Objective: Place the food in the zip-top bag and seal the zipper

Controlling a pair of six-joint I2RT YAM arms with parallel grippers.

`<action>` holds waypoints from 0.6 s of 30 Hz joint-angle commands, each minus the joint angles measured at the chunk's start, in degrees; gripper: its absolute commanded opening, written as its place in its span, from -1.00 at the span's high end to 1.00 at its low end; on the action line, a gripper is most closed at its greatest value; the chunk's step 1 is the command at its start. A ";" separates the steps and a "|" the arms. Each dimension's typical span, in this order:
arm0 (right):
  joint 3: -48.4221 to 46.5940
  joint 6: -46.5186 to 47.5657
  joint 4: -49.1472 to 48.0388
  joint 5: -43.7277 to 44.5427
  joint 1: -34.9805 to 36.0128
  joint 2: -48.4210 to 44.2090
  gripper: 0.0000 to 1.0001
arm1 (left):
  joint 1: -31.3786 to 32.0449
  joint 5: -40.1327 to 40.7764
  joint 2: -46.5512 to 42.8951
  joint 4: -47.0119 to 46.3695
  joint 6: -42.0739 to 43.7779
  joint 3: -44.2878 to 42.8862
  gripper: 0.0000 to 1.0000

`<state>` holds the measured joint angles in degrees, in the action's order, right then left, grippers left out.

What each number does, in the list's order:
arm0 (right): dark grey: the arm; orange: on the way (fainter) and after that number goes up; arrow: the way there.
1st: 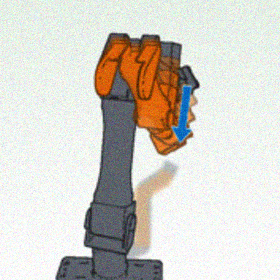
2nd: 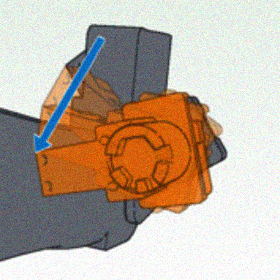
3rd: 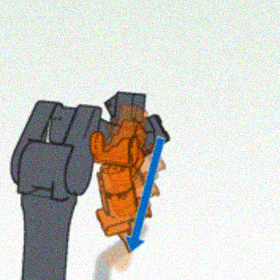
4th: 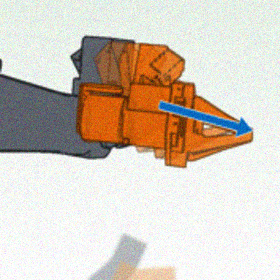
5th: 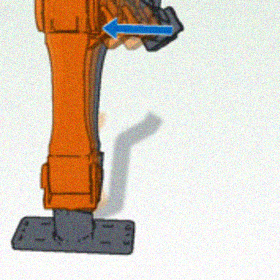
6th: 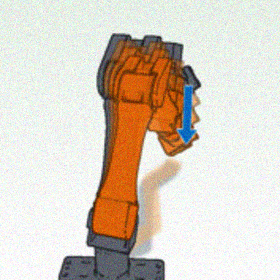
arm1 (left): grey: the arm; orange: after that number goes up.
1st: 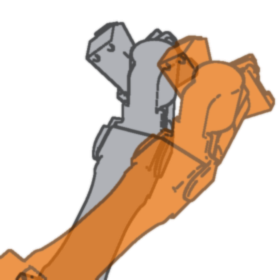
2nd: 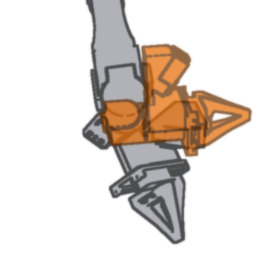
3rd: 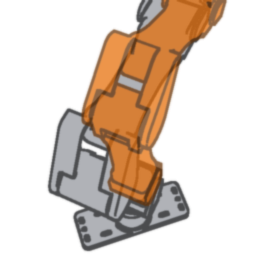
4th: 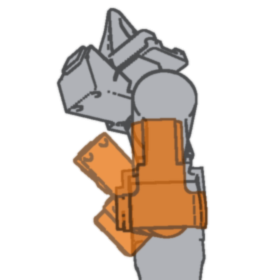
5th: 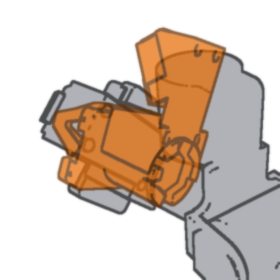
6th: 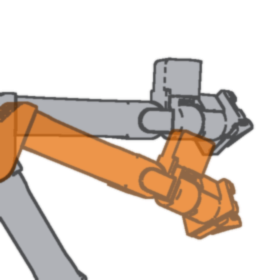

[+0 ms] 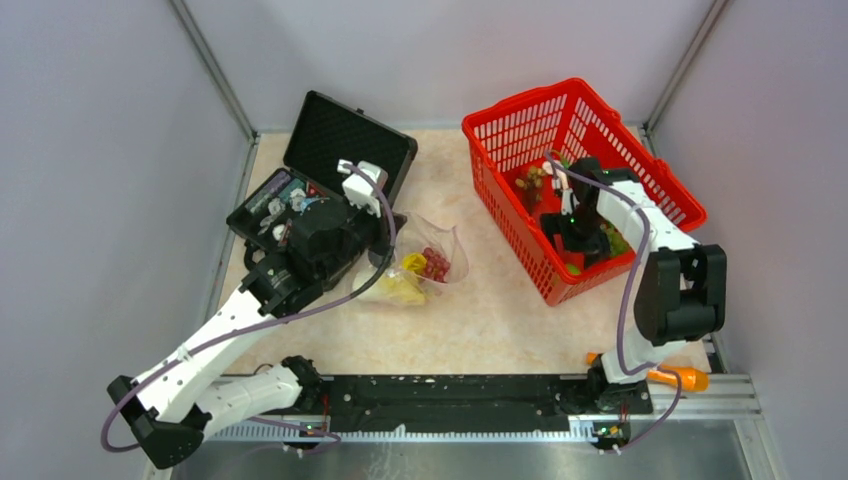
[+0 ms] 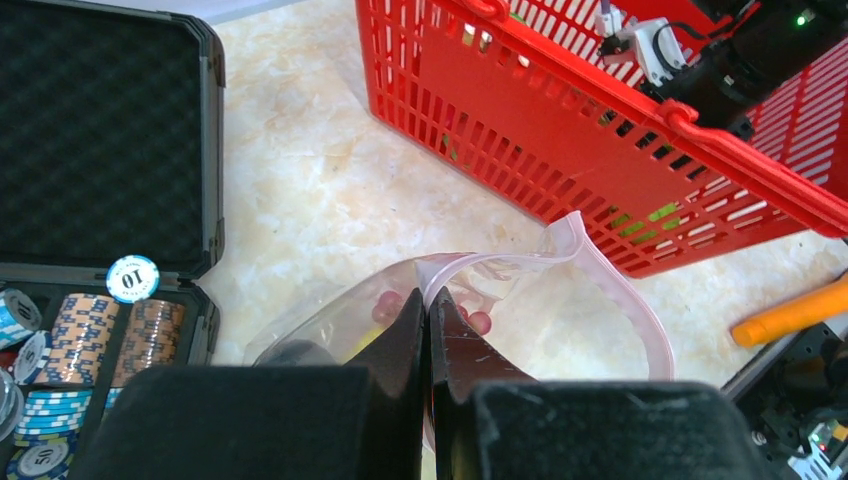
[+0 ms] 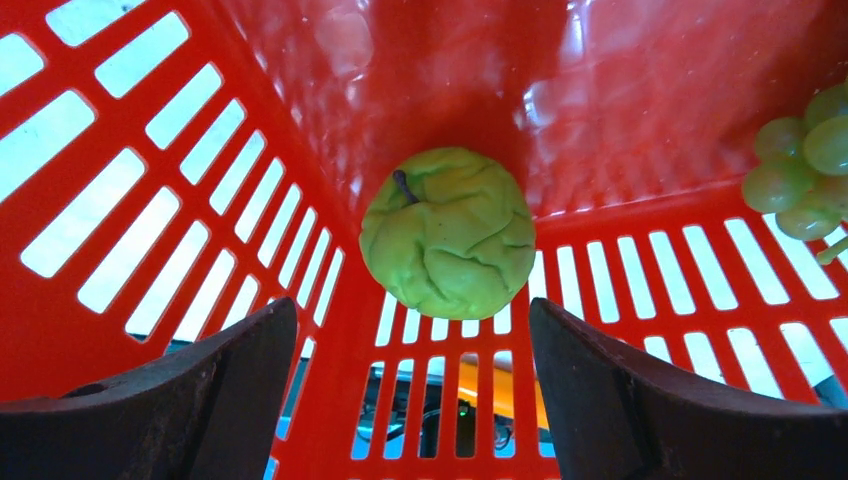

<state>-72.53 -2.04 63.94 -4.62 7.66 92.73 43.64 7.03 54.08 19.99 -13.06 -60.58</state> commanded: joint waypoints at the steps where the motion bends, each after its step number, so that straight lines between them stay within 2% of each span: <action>1: -3.79 -1.57 2.99 0.37 2.47 0.95 -0.69 | -0.22 -3.32 -2.10 -3.41 1.20 1.16 1.00; 4: -7.93 -1.74 6.18 0.93 3.03 4.54 -0.71 | -0.22 -3.60 -3.02 -3.46 1.34 1.23 1.00; 10: -8.84 -4.55 7.00 2.53 4.86 7.95 -0.71 | -0.22 -1.82 -4.77 -3.37 2.08 2.20 1.00; 13: -8.91 -7.72 8.38 6.03 4.96 8.64 -0.71 | -0.22 -1.55 -5.08 -2.96 2.06 2.04 1.00; 18: -7.58 -9.02 8.43 6.49 4.92 6.48 -0.73 | -0.22 -4.04 -4.66 -3.87 1.08 2.42 1.00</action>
<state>-79.20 -8.01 70.37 -0.01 11.51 101.25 43.64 4.67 50.09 20.16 -11.84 -58.22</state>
